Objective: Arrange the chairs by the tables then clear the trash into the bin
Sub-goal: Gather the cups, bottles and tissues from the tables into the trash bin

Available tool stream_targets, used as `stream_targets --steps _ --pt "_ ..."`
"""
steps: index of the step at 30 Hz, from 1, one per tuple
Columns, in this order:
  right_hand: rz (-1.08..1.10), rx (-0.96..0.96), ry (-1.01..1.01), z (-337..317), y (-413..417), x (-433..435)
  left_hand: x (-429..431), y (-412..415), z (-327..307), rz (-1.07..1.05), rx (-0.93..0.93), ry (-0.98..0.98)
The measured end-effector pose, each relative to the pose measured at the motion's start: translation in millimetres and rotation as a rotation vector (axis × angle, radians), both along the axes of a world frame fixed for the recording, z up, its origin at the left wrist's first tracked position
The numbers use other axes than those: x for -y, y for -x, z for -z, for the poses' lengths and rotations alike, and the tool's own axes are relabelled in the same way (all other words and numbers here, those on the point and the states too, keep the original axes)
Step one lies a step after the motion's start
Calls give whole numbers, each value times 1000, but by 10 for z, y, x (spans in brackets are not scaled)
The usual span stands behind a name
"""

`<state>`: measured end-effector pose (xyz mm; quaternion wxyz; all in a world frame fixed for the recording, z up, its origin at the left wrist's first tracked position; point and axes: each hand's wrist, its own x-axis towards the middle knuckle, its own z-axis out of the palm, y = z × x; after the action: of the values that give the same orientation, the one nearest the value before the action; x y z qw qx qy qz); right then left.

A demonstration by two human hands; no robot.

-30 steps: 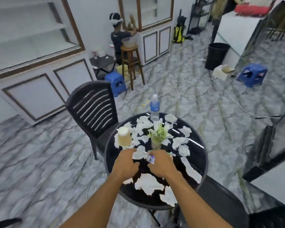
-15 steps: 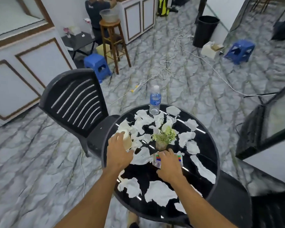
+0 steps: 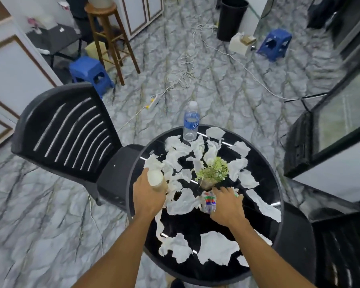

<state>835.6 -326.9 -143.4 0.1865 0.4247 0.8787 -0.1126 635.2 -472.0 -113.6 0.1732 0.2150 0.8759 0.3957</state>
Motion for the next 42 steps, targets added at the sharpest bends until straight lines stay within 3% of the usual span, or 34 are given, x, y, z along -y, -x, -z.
stream_targets --steps 10,20,28,42 --pt "50 -17 -25 -39 -176 55 154 -35 12 -32 -211 9" --pt "290 -279 -96 -481 -930 138 -199 -782 -503 244 -328 -340" --pt "725 -590 -211 -1022 -2557 619 -367 -2365 -915 607 -237 -527" --pt "1499 -809 -336 -1318 -5705 2666 239 -5857 -798 1489 -21 -313"
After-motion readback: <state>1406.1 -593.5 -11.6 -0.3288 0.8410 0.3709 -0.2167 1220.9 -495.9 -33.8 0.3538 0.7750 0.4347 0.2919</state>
